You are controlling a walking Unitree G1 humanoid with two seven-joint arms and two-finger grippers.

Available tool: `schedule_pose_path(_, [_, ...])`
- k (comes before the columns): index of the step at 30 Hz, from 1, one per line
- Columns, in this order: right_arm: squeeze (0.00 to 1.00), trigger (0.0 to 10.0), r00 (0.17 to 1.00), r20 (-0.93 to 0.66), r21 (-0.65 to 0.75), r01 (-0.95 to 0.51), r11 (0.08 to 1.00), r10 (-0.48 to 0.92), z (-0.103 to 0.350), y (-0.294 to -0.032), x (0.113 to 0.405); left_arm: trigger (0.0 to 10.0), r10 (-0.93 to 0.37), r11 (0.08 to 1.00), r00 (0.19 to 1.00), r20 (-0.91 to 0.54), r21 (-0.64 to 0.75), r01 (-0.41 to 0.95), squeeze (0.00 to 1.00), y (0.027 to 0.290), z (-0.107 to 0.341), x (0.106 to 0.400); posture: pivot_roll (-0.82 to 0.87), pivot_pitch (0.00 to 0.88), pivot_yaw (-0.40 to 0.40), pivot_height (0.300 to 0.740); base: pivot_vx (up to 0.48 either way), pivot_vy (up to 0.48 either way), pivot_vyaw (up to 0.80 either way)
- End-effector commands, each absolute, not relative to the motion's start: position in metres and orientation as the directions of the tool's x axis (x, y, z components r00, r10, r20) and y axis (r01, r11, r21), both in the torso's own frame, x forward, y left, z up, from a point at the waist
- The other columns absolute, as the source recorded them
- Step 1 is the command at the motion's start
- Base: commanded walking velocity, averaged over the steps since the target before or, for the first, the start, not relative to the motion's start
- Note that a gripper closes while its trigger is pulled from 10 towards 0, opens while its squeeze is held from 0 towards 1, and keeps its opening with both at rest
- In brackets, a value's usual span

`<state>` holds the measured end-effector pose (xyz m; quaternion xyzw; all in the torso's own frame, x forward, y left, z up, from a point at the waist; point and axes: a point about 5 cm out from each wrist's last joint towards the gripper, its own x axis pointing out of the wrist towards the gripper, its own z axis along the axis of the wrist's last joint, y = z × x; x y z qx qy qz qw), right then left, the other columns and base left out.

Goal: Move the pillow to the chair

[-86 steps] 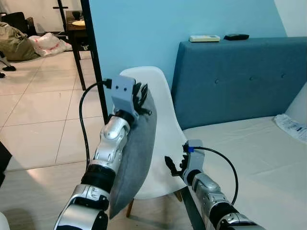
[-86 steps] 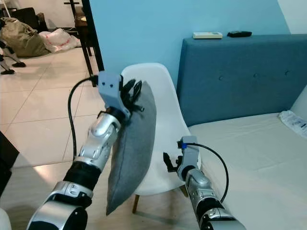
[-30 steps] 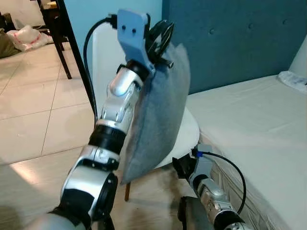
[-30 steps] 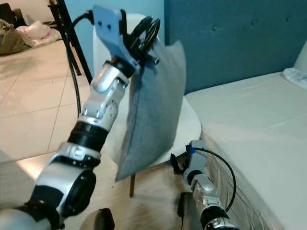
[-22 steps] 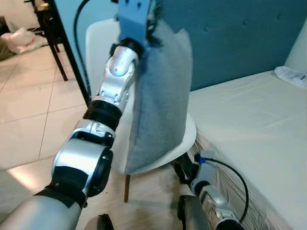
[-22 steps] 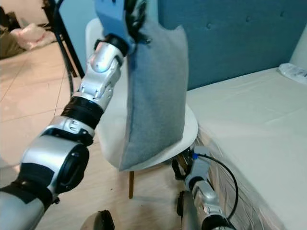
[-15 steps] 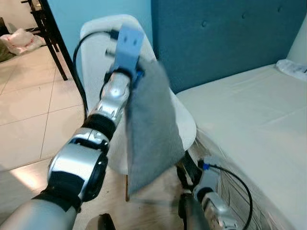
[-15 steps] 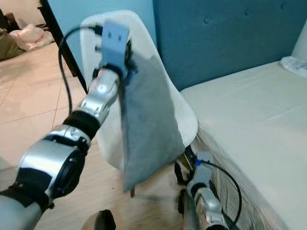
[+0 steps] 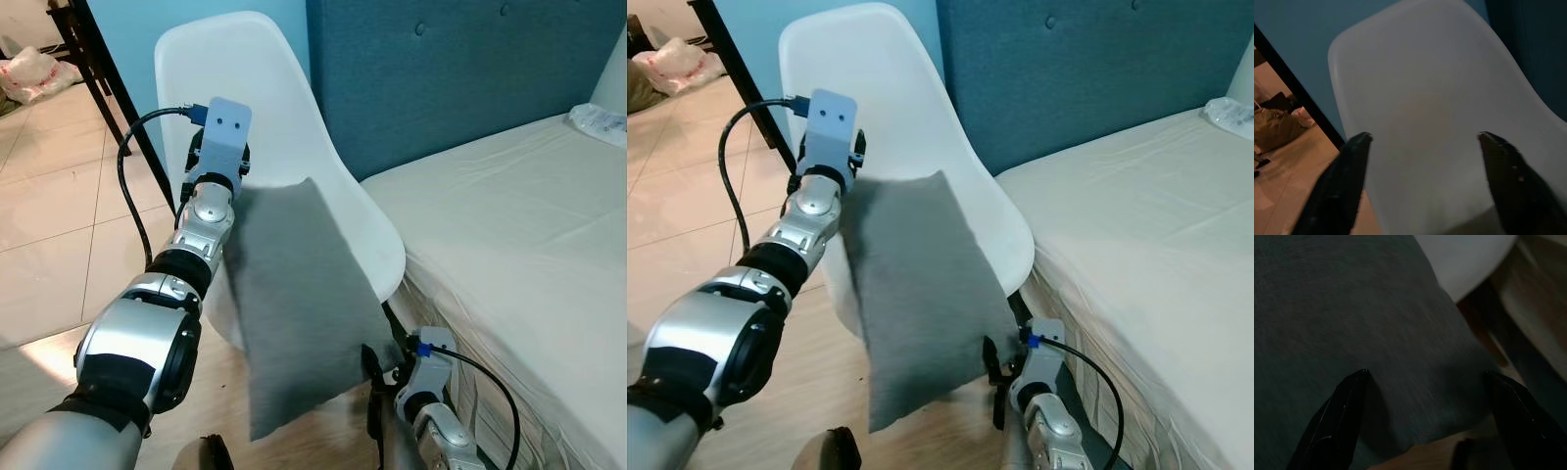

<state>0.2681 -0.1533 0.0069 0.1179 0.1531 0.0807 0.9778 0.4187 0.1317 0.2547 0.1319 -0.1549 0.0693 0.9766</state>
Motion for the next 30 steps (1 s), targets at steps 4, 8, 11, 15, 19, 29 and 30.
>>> schedule_pose_path(4, [0.00,10.0,0.899,-0.366,0.243,-0.157,0.957,0.241,-0.001,-0.141,0.262,10.0,0.111,0.958,0.924,0.367,0.207,-0.198,1.00,0.136,0.272,0.420,-0.19,0.165,0.100,0.533,0.000,0.000,0.00])
schedule_pose_path(8, [0.00,10.0,0.900,-0.355,0.247,-0.168,0.954,0.251,0.004,-0.138,0.267,10.0,0.089,0.967,0.918,0.387,0.187,-0.172,1.00,0.130,0.276,0.419,-0.18,0.165,0.097,0.533,0.000,0.000,0.00])
schedule_pose_path(11, [0.00,10.0,0.905,-0.333,0.255,-0.185,0.949,0.266,0.012,-0.132,0.273,10.0,0.033,0.981,0.904,0.427,0.158,-0.110,0.00,0.117,0.284,0.418,-0.17,0.166,0.091,0.533,0.000,0.000,0.00])
schedule_pose_path(15, [0.00,10.0,0.911,-0.315,0.253,-0.191,0.948,0.267,0.018,-0.128,0.280,10.0,-0.036,0.994,0.893,0.448,0.108,-0.014,0.00,0.105,0.288,0.416,-0.17,0.169,0.088,0.533,0.000,0.000,0.00])
schedule_pose_path(19, [0.00,10.0,0.916,-0.313,0.227,-0.186,0.956,0.252,0.026,-0.128,0.291,10.0,-0.135,0.991,0.859,0.494,0.046,0.129,0.00,0.090,0.285,0.409,-0.15,0.165,0.082,0.533,0.000,0.000,0.00])
schedule_pose_path(29, [0.00,0.0,0.921,-0.359,0.026,-0.153,0.988,0.152,0.039,-0.144,0.314,10.0,-0.108,0.988,0.844,0.525,-0.036,0.149,0.00,0.102,0.248,0.390,-0.12,0.153,0.066,0.533,0.000,0.000,0.00])
schedule_pose_path(30, [0.00,0.0,0.924,-0.355,0.016,-0.145,0.989,0.142,0.043,-0.145,0.318,10.0,-0.089,0.989,0.855,0.511,-0.053,0.135,0.00,0.109,0.240,0.387,-0.12,0.152,0.066,0.533,0.000,0.000,0.00])
